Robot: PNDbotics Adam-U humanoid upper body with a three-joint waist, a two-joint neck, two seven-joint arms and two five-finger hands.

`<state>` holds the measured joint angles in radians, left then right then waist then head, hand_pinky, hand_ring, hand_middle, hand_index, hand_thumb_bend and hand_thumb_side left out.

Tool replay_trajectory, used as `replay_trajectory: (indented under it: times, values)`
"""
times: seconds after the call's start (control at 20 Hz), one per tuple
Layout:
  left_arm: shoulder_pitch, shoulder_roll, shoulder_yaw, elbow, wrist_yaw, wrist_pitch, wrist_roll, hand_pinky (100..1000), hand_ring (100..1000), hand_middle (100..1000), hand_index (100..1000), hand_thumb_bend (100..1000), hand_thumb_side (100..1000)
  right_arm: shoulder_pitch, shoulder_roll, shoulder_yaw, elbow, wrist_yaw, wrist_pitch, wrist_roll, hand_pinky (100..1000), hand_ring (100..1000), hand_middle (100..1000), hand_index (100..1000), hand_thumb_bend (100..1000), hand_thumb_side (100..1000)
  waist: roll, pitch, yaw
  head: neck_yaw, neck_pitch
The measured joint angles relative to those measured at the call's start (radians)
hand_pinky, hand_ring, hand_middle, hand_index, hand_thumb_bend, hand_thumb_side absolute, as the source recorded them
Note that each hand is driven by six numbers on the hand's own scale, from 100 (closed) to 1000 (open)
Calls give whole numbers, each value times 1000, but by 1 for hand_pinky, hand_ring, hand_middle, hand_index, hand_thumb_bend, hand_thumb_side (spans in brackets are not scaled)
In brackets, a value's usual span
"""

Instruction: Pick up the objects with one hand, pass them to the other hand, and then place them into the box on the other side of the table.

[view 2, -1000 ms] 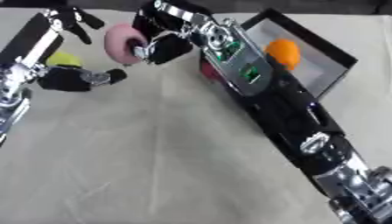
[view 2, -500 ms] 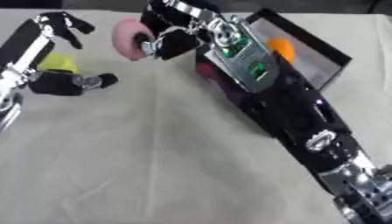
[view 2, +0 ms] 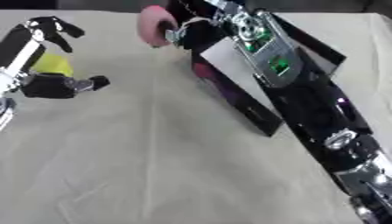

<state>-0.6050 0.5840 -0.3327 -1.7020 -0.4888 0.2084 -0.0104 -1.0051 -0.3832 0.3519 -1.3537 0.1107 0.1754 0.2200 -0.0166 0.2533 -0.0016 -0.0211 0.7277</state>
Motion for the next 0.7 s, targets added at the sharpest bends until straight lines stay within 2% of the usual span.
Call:
replay_trajectory:
  times: [0.3,0.7]
  values:
    - [9,8,14,-1,5,3,8,742,566,670,766,717,448,43,-88,-37,-4,-8,3,-30,831,604,496,486,100,100,0,0,-5,-3,0]
    - [27,23,31,-4,16,11,24,734,562,669,768,716,449,97,-169,-82,0,-47,18,-41,832,607,503,492,100,100,0,0,-10,-35,-1]
